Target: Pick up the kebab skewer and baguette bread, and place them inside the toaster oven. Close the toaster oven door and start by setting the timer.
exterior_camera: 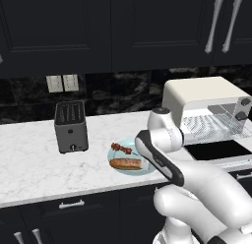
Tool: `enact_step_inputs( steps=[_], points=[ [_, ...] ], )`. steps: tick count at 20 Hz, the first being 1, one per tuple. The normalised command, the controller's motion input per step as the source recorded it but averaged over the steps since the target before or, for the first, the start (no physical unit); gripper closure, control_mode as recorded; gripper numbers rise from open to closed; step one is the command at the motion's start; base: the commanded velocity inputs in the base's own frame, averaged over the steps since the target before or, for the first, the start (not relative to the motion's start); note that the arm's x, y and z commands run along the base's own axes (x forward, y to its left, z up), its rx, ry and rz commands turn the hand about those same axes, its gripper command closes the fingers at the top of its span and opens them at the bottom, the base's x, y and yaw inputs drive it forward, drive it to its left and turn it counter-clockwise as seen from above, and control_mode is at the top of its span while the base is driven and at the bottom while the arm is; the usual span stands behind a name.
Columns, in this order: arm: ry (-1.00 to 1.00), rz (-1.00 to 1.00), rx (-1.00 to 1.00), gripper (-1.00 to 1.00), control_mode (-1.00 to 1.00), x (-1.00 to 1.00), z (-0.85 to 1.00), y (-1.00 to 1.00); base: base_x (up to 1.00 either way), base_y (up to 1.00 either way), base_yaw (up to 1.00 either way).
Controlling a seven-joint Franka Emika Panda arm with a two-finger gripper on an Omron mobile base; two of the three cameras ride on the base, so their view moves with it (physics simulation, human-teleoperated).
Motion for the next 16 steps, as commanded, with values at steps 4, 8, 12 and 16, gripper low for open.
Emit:
enact_step_inputs(
  steps=[4, 8, 12, 16],
  points=[
    [0.02, 0.00, 0.00, -1.00, -1.00, 0.50, -0.29, 0.00, 0.00, 0.00, 0.00],
    [0.07, 0.00, 0.00, -1.00, -1.00, 0.47, -0.44, 0.06, 0.00, 0.00, 0.00],
    [0.08, 0.00, 0.00, -1.00, -1.00, 0.33, -0.30, 0.15, 0.00, 0.00, 0.00],
    [0.10, 0.00, 0.00, -1.00, -1.00, 0.07, -0.24, 0.09, 0.00, 0.00, 0.00]
  ],
)
